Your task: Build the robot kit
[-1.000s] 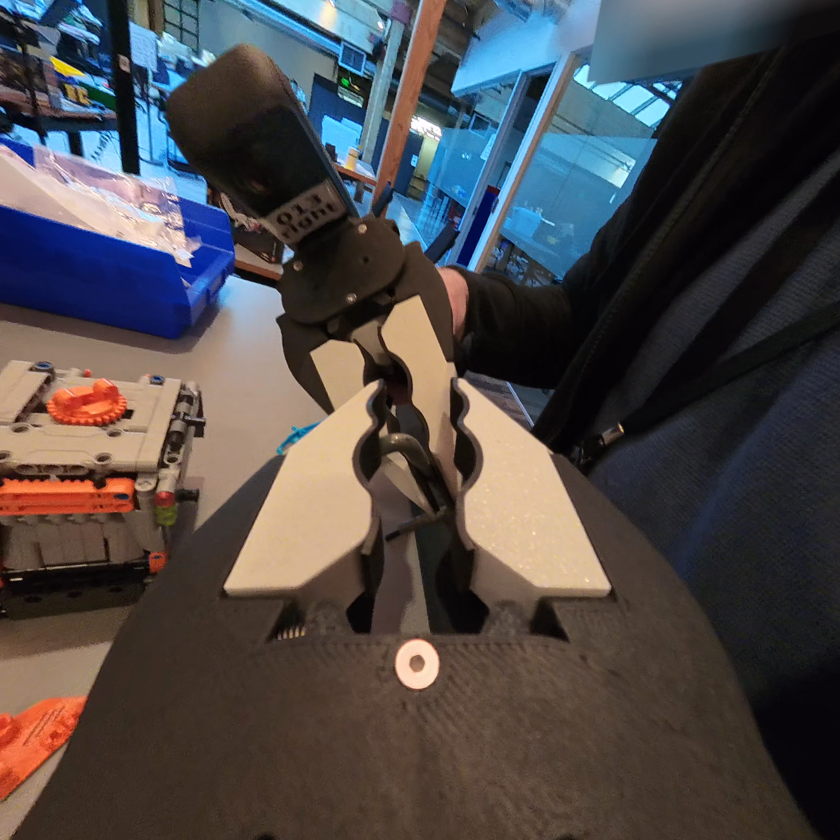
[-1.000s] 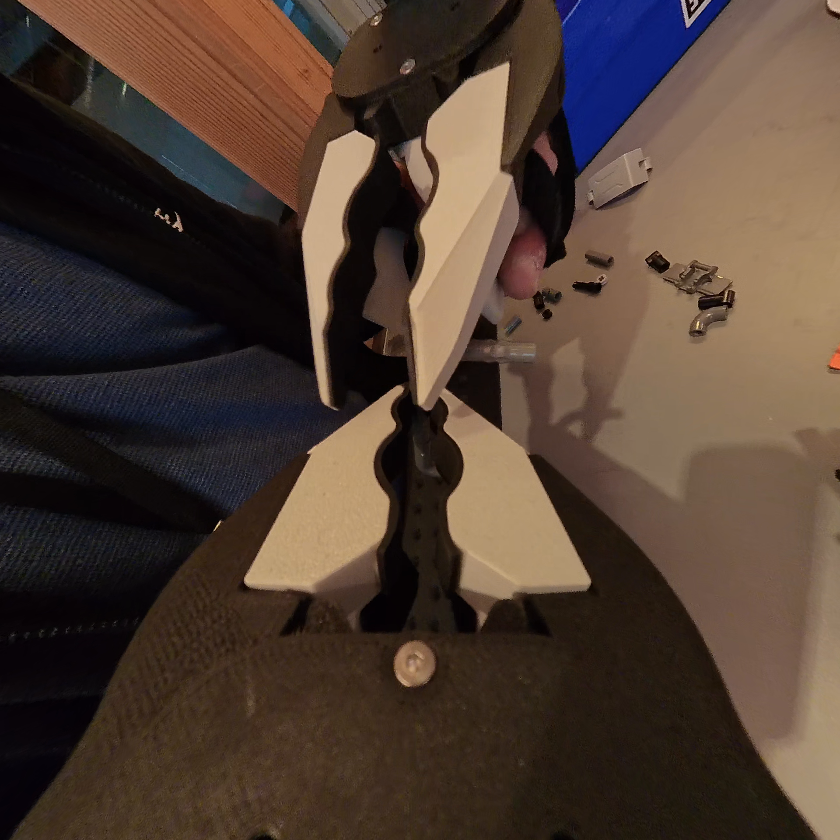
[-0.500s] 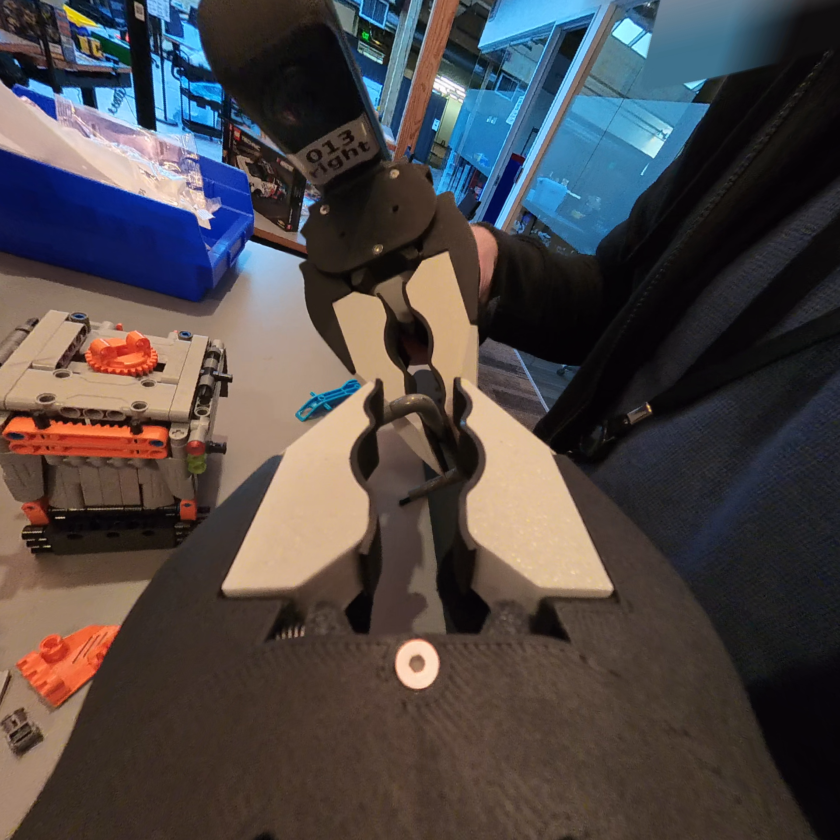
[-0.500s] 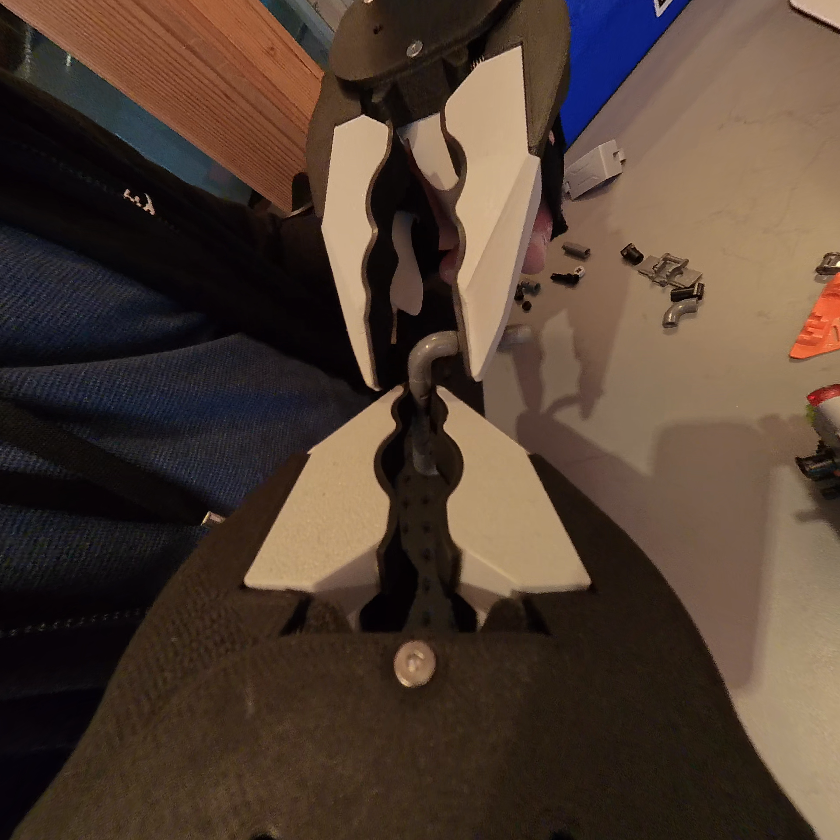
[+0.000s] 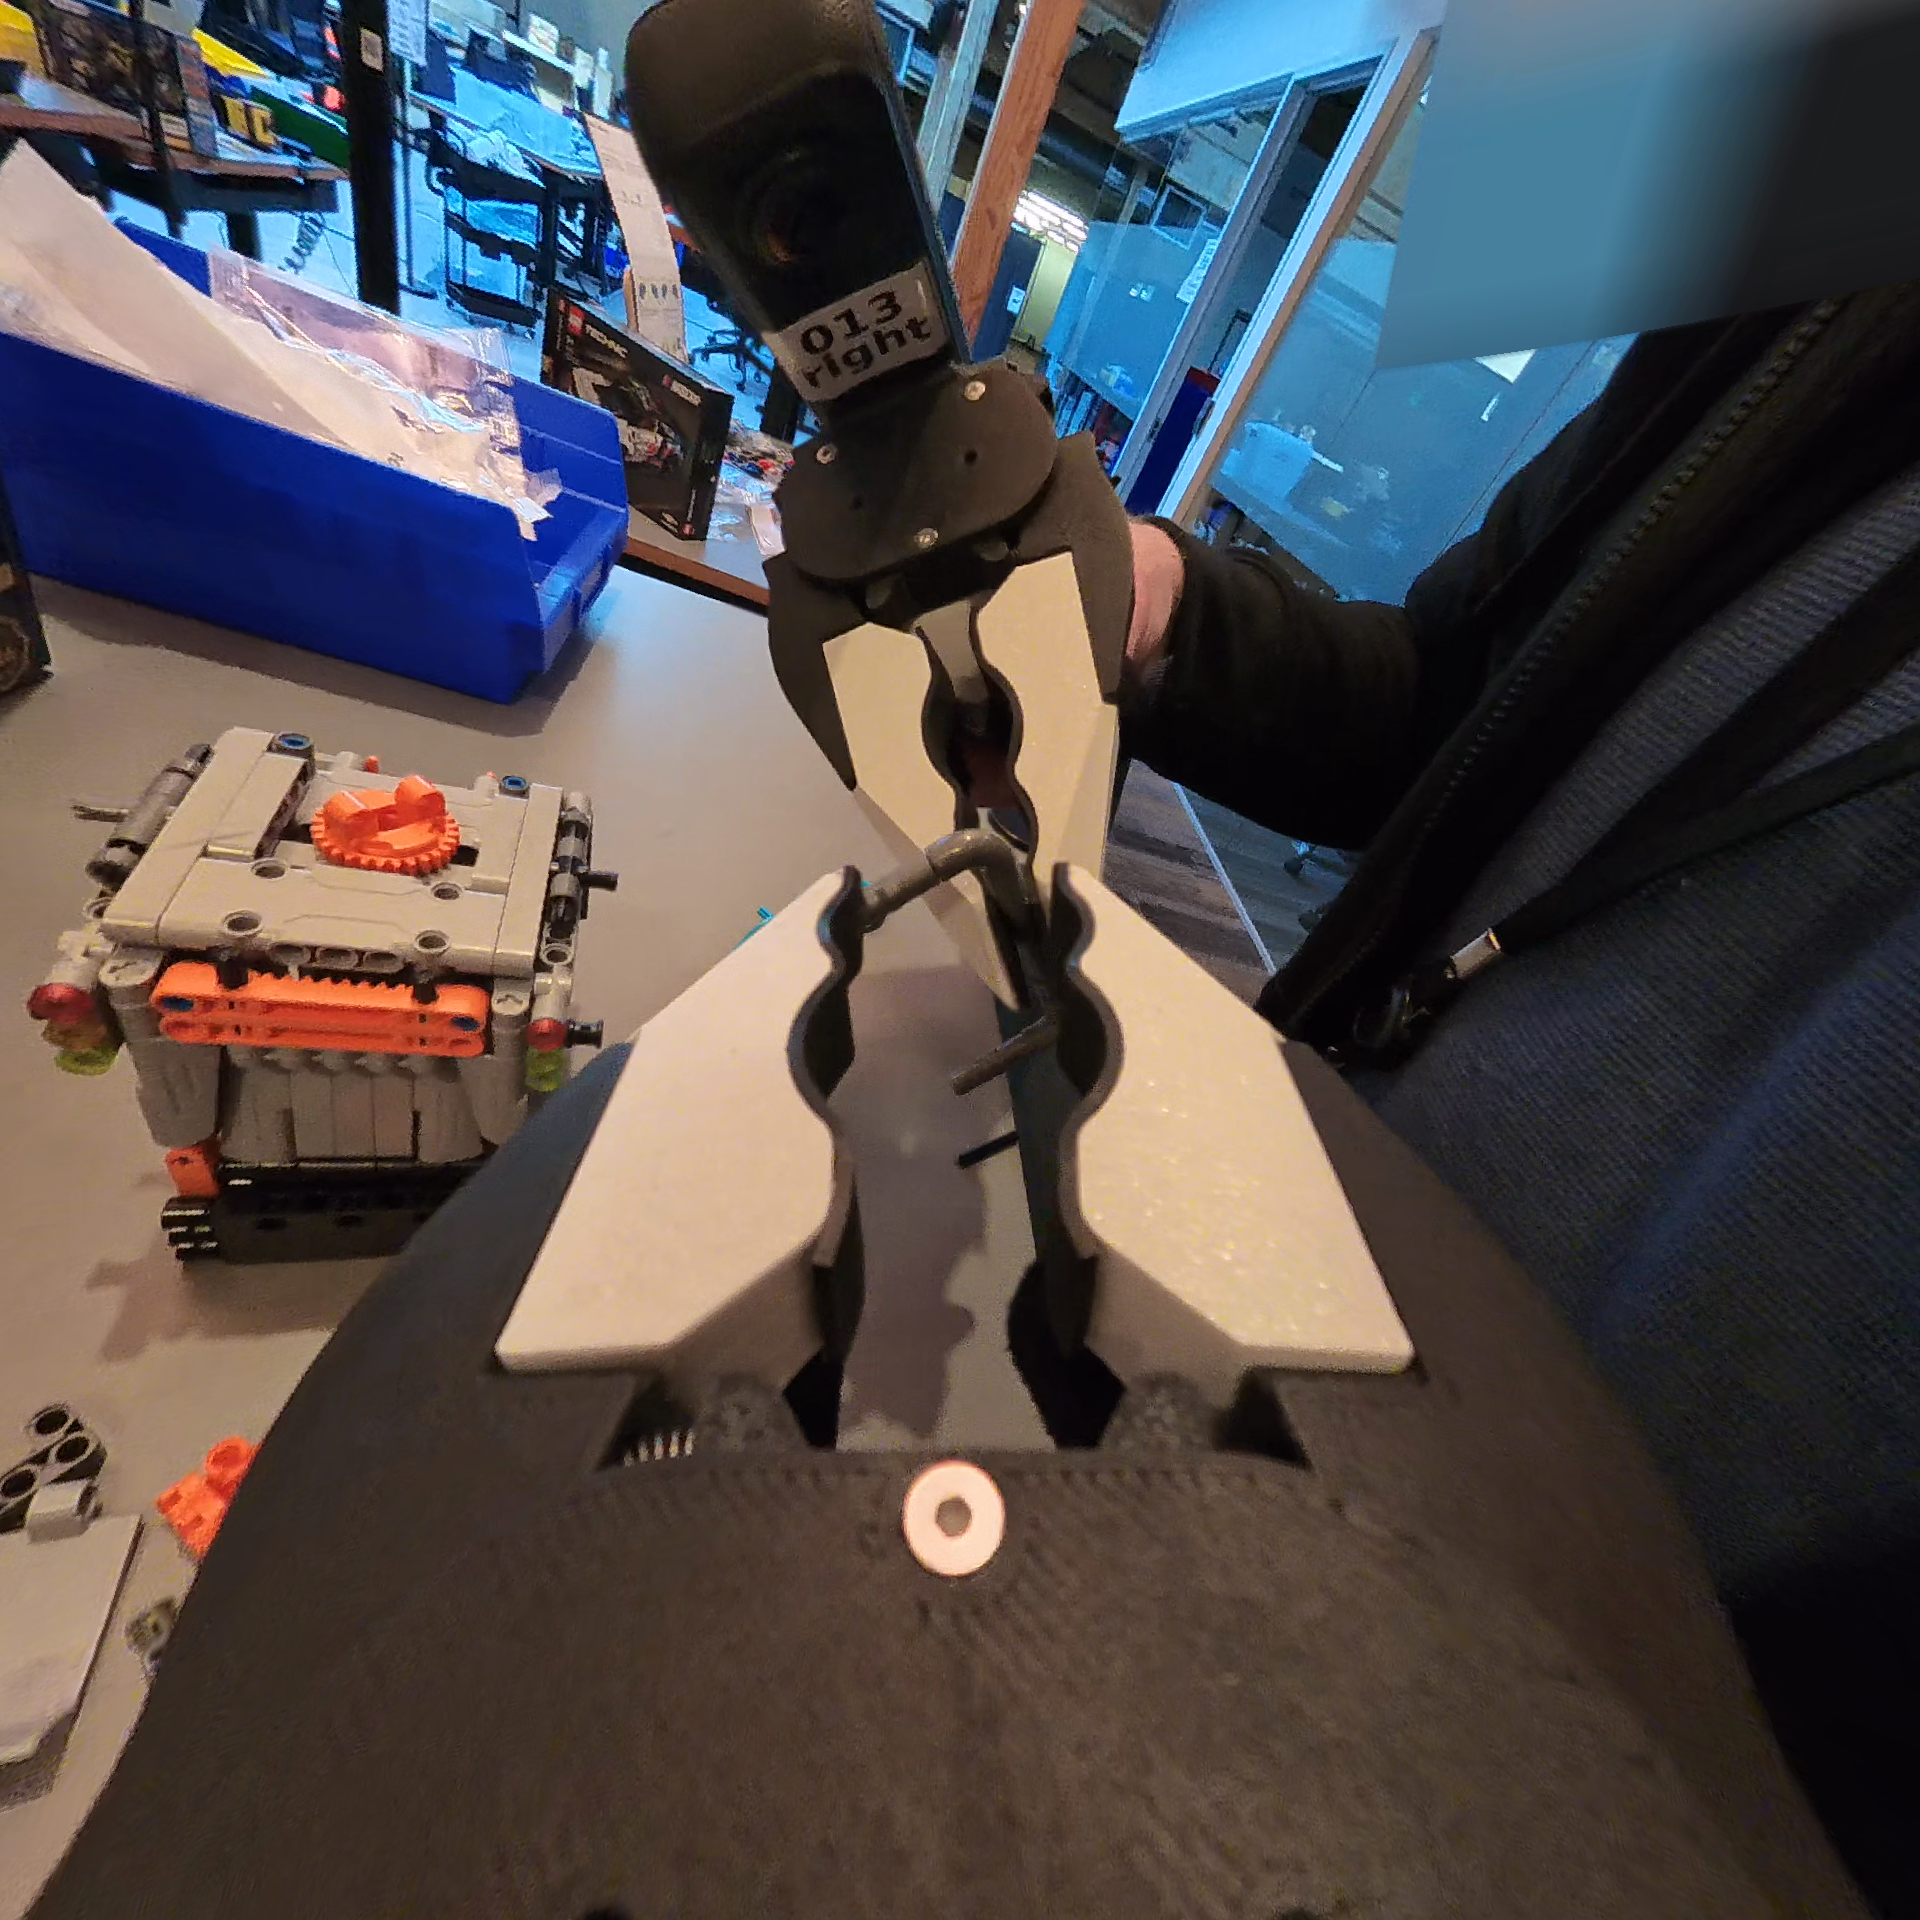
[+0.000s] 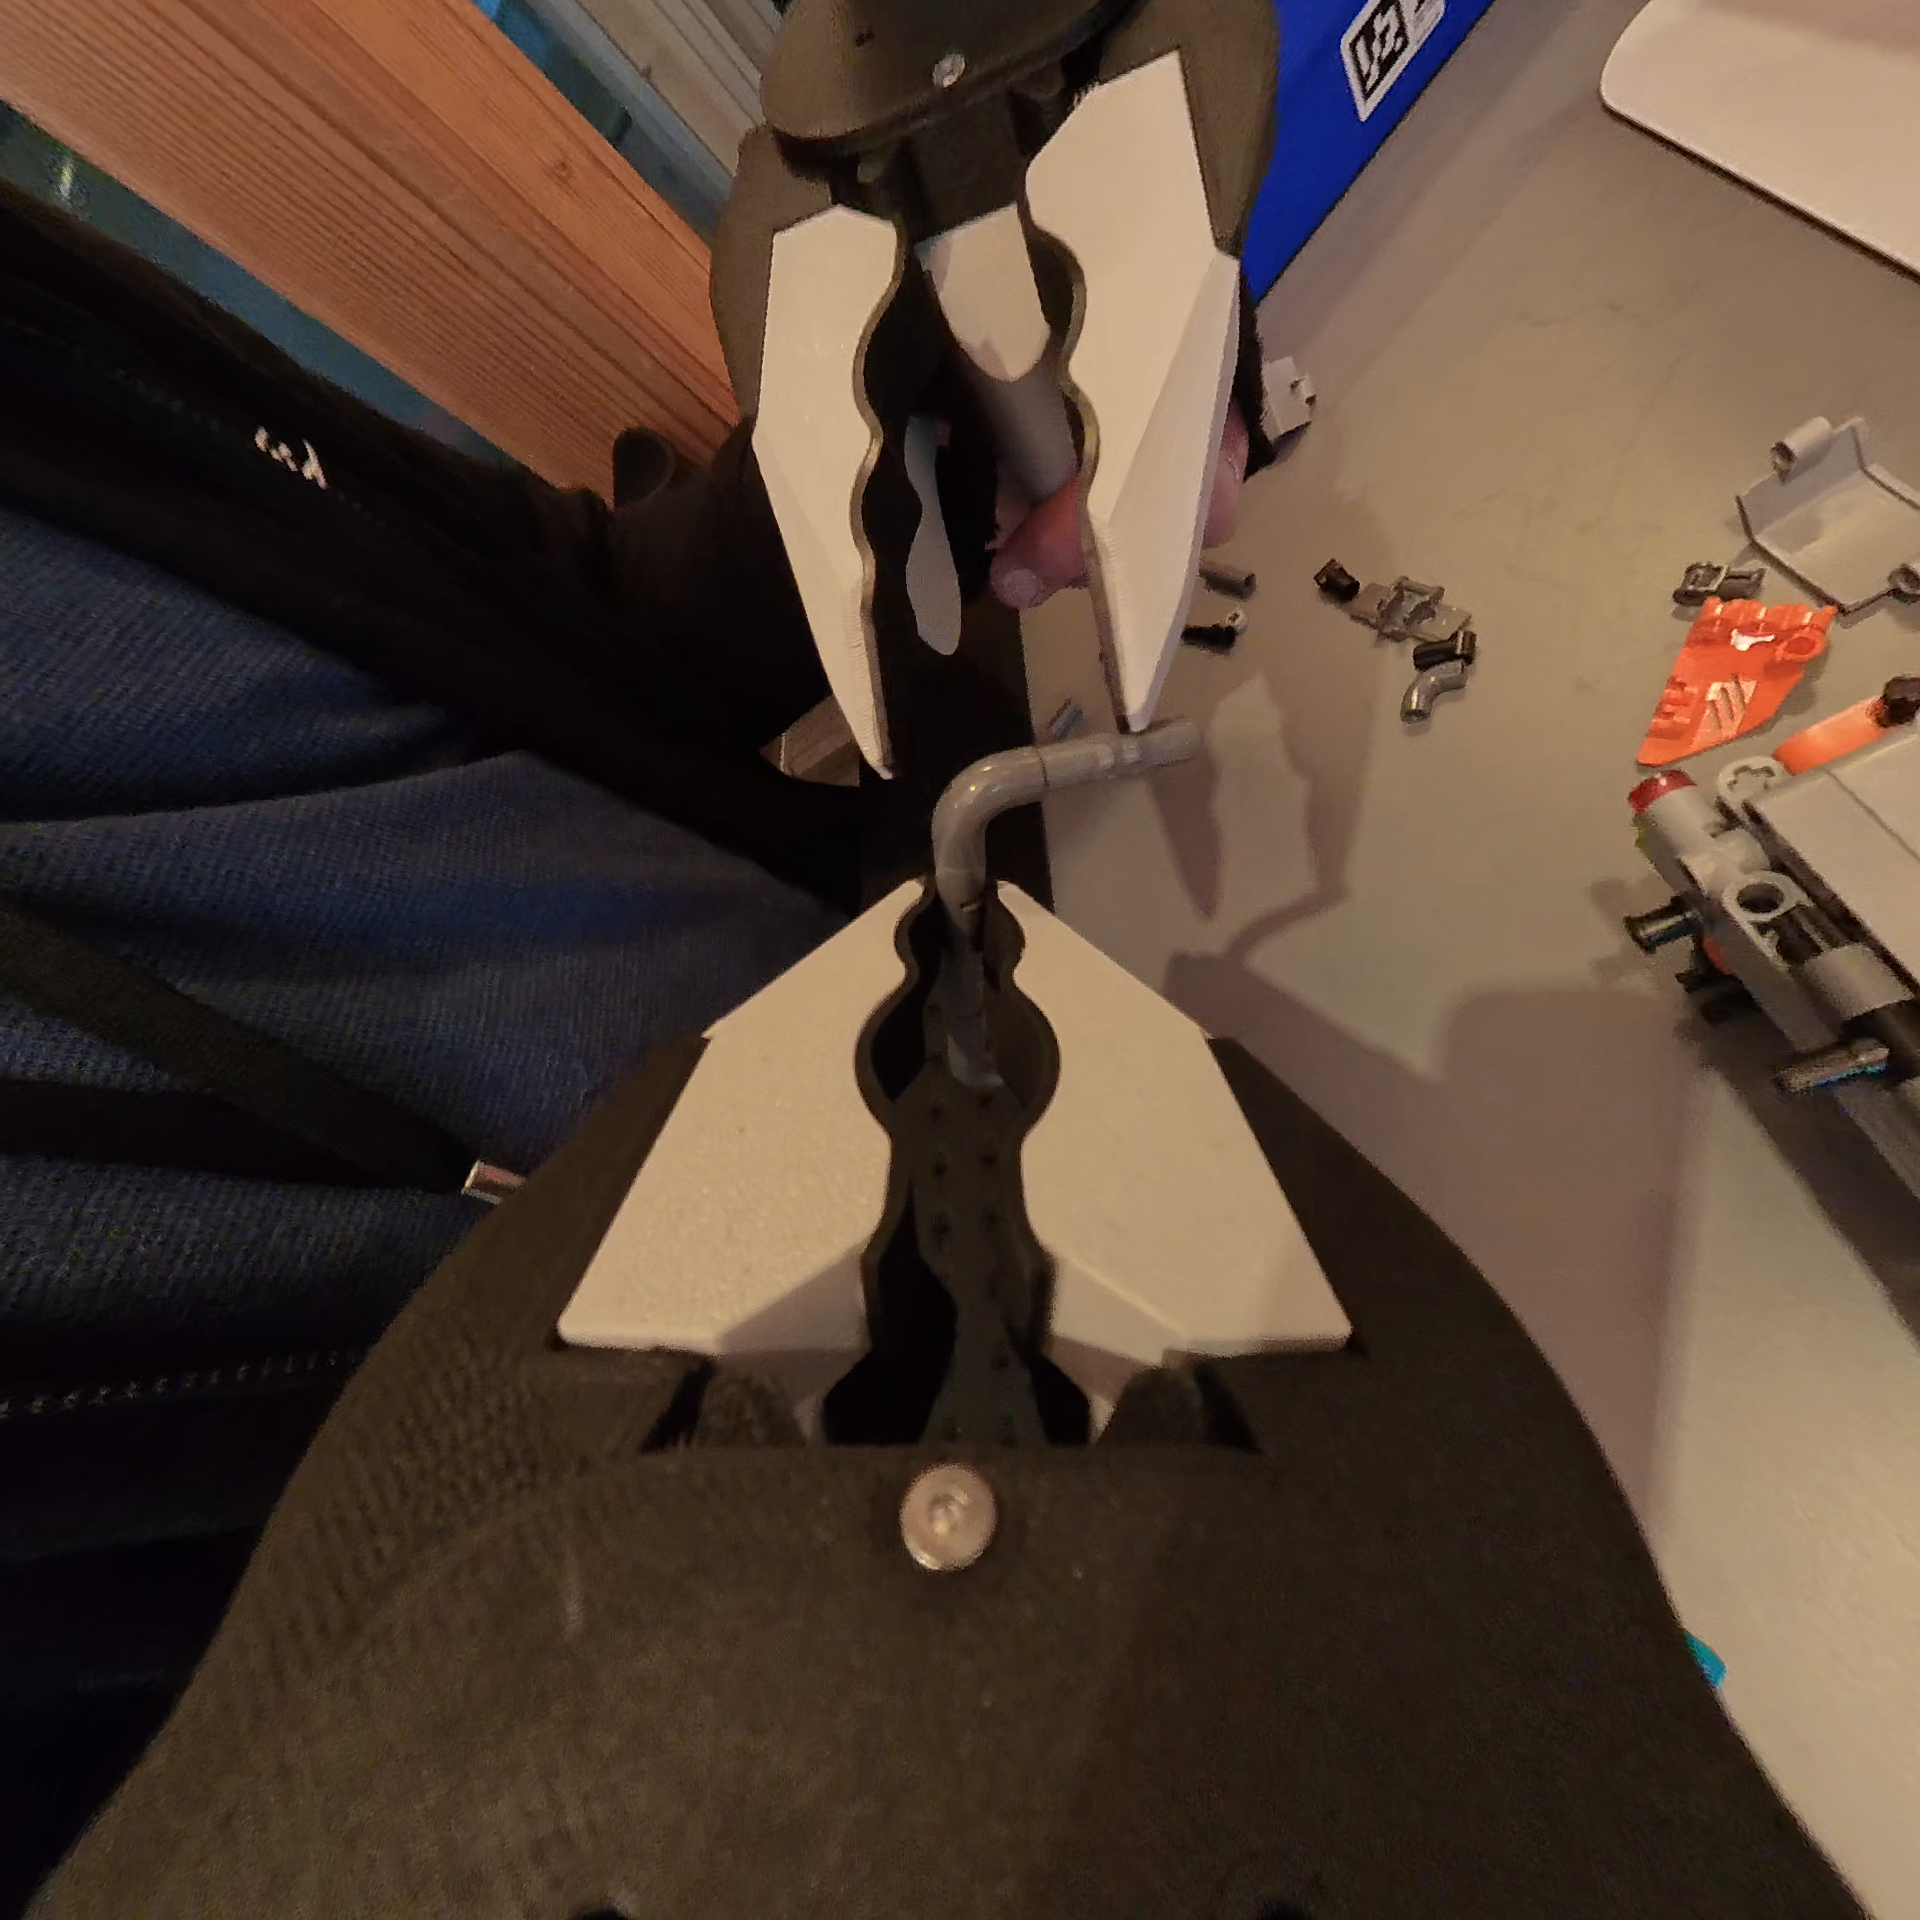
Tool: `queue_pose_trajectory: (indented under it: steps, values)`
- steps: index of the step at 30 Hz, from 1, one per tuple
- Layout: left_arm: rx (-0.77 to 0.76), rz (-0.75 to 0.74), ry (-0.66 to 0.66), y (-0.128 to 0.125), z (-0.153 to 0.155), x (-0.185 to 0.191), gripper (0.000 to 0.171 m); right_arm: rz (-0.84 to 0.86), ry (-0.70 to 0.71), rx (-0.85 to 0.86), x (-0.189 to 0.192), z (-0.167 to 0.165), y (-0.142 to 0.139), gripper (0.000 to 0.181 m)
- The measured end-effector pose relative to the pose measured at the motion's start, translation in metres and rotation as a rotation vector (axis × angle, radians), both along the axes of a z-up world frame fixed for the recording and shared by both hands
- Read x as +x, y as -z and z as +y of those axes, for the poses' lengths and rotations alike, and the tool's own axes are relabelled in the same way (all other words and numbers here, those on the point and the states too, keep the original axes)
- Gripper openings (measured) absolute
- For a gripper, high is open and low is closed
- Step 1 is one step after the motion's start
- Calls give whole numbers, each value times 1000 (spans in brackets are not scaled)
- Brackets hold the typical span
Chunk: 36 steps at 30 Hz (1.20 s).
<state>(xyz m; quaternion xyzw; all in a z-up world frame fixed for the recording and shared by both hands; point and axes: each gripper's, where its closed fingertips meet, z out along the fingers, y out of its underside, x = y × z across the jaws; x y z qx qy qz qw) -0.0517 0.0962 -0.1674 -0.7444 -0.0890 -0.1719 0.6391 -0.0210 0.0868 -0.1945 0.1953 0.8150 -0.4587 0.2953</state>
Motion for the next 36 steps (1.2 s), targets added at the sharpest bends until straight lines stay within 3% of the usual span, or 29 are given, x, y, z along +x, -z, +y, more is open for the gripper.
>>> queue_pose_trajectory:
  steps: [8,13,18,22,24,27,31,36]
  values:
    - [-63,23,54,6,19,-2,17,33,23,31,-3,17,4,4]
    - [-120,23,36,5,32,-23,10,82,159,7,-37,41,-12,4]
    - [-188,8,23,8,52,-53,13,29,244,-61,-80,65,-28,4]
    - [-210,-18,-12,11,61,-84,18,-61,312,-117,-118,81,-26,3]
    - [-248,17,-91,18,60,-105,23,-135,313,-168,-130,84,-24,3]
    - [-290,86,-175,25,53,-122,44,-236,230,-235,-125,78,-30,3]
    - [-249,128,-164,23,53,-119,57,-280,167,-320,-127,68,-43,4]
    - [-325,141,-173,42,55,-119,63,-415,179,-393,-149,71,-17,3]
